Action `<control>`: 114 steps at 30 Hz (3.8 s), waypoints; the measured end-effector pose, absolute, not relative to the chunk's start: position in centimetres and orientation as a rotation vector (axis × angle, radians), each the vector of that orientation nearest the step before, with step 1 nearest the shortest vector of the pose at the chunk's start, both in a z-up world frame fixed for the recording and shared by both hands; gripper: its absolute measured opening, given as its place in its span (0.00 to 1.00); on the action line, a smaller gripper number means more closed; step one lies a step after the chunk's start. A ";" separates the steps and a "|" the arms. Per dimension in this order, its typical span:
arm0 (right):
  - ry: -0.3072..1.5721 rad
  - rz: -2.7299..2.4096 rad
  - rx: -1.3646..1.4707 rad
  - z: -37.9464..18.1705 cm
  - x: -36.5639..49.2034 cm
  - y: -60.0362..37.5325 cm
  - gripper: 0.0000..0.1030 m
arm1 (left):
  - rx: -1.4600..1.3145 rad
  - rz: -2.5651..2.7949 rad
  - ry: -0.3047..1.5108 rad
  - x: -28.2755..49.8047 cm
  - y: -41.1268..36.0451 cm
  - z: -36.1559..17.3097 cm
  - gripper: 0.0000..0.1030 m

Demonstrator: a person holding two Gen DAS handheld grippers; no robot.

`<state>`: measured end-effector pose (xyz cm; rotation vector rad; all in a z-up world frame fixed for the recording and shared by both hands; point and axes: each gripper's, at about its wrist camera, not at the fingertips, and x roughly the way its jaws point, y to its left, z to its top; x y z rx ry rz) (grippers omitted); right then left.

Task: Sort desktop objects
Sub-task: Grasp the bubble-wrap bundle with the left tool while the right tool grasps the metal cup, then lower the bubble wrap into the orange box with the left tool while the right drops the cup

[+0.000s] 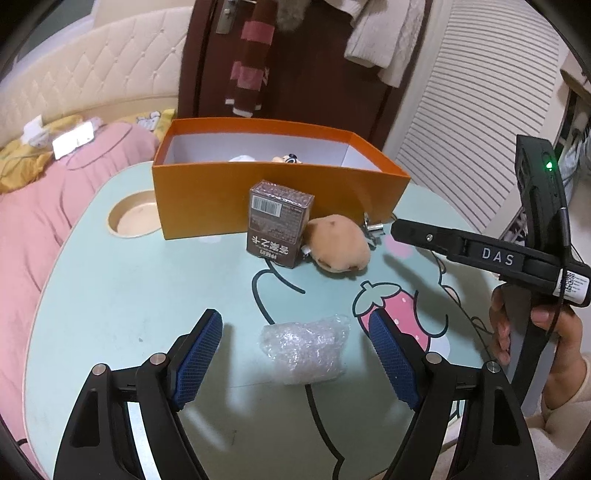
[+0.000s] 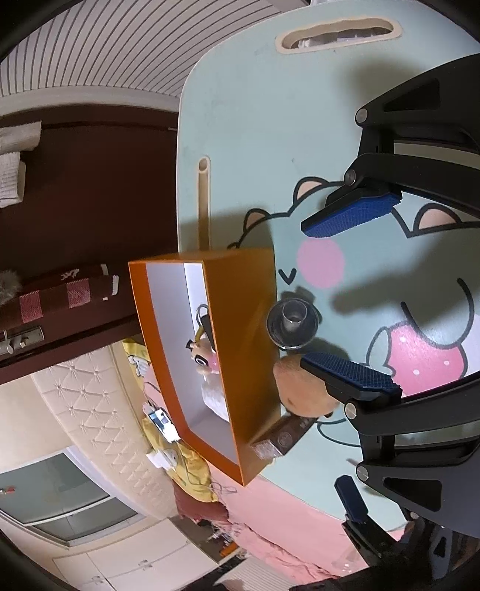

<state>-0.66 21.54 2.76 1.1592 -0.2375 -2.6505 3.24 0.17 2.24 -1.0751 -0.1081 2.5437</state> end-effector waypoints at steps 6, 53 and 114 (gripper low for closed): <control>-0.233 -2.642 1.164 2.6 -0.7 21.4 0.64 | -1.121 2.571 -0.001 3.1 0.8 1.4 0.34; -0.075 -2.616 1.193 3.0 -2.0 18.7 0.33 | -1.098 2.580 -0.089 3.4 -0.1 1.7 0.33; -0.021 -2.608 1.101 5.7 -10.7 15.8 0.33 | -1.015 2.598 -0.108 -11.2 0.5 7.4 0.33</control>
